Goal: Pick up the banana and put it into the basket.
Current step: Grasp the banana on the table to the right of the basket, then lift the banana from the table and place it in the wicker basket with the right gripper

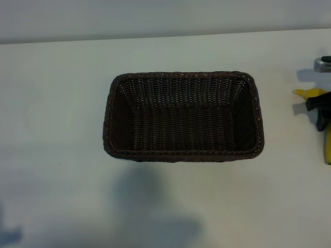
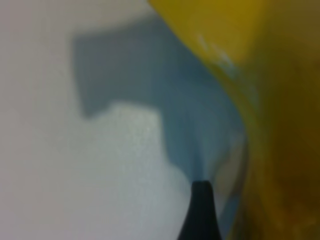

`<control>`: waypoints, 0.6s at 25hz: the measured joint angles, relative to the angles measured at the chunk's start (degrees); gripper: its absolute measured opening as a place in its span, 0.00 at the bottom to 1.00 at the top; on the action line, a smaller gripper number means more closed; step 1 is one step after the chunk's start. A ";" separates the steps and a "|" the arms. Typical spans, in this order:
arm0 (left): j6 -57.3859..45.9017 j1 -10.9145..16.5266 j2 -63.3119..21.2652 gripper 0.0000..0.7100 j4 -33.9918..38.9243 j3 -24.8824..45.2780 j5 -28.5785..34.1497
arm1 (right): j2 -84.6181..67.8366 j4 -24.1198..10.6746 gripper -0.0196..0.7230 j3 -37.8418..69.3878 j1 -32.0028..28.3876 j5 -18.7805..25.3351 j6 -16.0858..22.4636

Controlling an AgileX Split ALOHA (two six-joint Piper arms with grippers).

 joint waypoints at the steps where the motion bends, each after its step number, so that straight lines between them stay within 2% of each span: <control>1: 0.00 0.00 0.00 0.76 0.00 0.00 0.00 | 0.00 0.00 0.80 0.00 0.00 -0.03 0.00; 3: 0.00 0.00 0.00 0.76 0.00 0.00 0.00 | 0.00 -0.05 0.75 0.00 0.00 -0.03 0.00; 6: 0.00 0.00 0.00 0.76 0.00 0.00 0.00 | 0.00 -0.05 0.59 0.00 0.00 0.04 0.00; 11: 0.00 0.00 0.00 0.76 0.00 0.00 0.00 | 0.00 -0.05 0.59 0.00 0.00 0.30 0.00; 15: 0.00 0.00 0.00 0.76 0.00 0.00 0.00 | -0.31 -0.17 0.59 0.00 0.00 2.21 0.00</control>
